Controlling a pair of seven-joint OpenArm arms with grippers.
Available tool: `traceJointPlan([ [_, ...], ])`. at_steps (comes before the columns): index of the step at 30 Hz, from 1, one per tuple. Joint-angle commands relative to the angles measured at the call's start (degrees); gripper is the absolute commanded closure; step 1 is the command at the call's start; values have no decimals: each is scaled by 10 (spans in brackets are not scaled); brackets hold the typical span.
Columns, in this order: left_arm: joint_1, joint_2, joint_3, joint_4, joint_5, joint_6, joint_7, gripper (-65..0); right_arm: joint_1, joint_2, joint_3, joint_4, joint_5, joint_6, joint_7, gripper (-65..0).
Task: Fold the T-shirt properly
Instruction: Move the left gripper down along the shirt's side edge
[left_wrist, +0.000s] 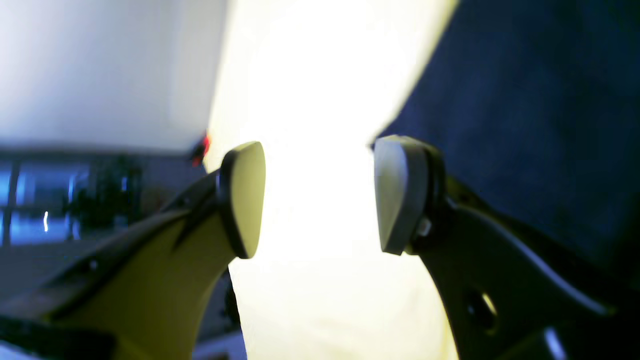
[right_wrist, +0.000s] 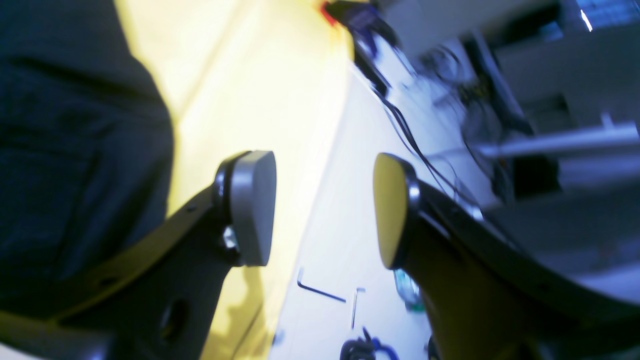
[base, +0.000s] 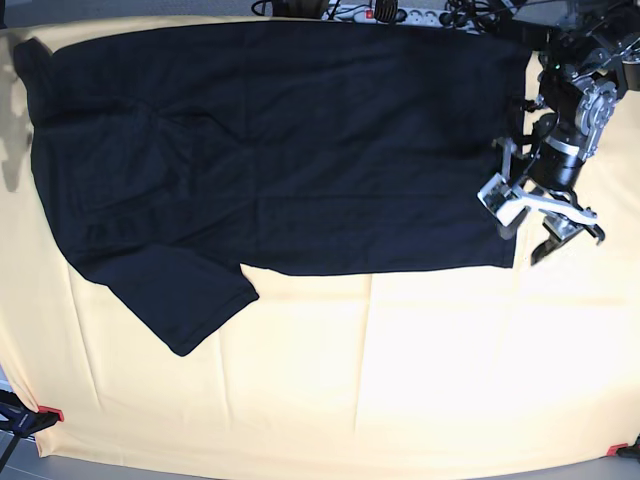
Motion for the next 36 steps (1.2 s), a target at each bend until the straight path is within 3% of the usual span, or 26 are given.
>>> traceJointPlan([
  [1,-6,9,-27,-4,4,15,-6,-340,3,2,7,3,10,-5,8,-333],
  [7,-6,135,-184,-68,-95,4,-35,-340,24,-62,7,1,75,19,-2,-335],
  [11,-7,199,-288,-119,-229,-80,-59,-340,77,-92,7,-38,87,20,-7,-335],
  [17,-28,253,-405,-220,-423,-209,-92,-340,140,-101,7,-118,104,44,-8,-335],
  [20,-65,269,-442,-298,-475,-232,-92,-340,158,-101,7,-148,135,72,-24,-335],
  [22,-97,271,-449,-367,-502,-257,-92,-340,158,-100,7,-160,148,81,-26,-335],
  [30,-210,271,-379,-621,-593,-443,-90,-346,158,-100,7,-162,148,91,-26,-335],
  [32,-223,271,-353,-651,-604,-462,-90,-347,159,-100,7,-162,148,91,-26,-335],
  [36,-225,279,-326,-661,-604,-459,-77,-347,159,-100,7,-162,147,91,-26,-335],
])
